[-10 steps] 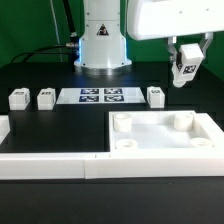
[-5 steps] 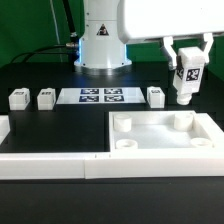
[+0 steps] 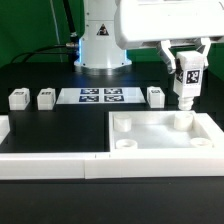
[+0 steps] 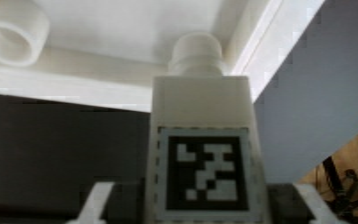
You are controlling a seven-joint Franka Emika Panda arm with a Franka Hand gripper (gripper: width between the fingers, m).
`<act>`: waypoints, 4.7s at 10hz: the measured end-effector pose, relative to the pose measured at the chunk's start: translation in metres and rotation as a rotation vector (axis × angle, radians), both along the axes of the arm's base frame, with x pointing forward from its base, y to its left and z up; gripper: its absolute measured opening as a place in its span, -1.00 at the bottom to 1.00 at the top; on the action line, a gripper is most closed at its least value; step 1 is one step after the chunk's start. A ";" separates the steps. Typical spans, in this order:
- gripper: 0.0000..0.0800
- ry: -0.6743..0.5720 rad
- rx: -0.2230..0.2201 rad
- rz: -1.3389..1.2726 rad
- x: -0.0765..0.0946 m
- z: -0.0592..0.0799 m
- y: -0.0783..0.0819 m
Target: Assemble square table
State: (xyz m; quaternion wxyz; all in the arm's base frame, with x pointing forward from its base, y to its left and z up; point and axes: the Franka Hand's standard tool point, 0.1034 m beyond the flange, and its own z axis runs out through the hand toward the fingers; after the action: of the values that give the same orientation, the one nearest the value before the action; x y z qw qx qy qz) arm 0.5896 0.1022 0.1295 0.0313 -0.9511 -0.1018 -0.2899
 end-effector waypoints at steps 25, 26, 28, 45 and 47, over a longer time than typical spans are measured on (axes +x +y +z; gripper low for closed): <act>0.34 0.007 0.017 -0.032 0.022 -0.060 0.016; 0.34 0.007 0.017 -0.032 0.022 -0.060 0.016; 0.61 0.007 0.017 -0.032 0.022 -0.060 0.016; 0.62 0.617 -0.014 0.007 0.029 -0.048 0.022; 0.62 0.610 -0.014 0.006 0.030 -0.049 0.021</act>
Offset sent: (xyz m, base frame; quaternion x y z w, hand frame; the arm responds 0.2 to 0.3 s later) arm 0.0160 -0.0009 -0.0165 -0.0186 0.0055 -0.0032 0.9998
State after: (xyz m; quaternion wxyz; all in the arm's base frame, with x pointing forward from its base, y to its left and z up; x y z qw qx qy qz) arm 0.6194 0.1230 0.0807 0.0547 -0.9942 -0.0924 0.0101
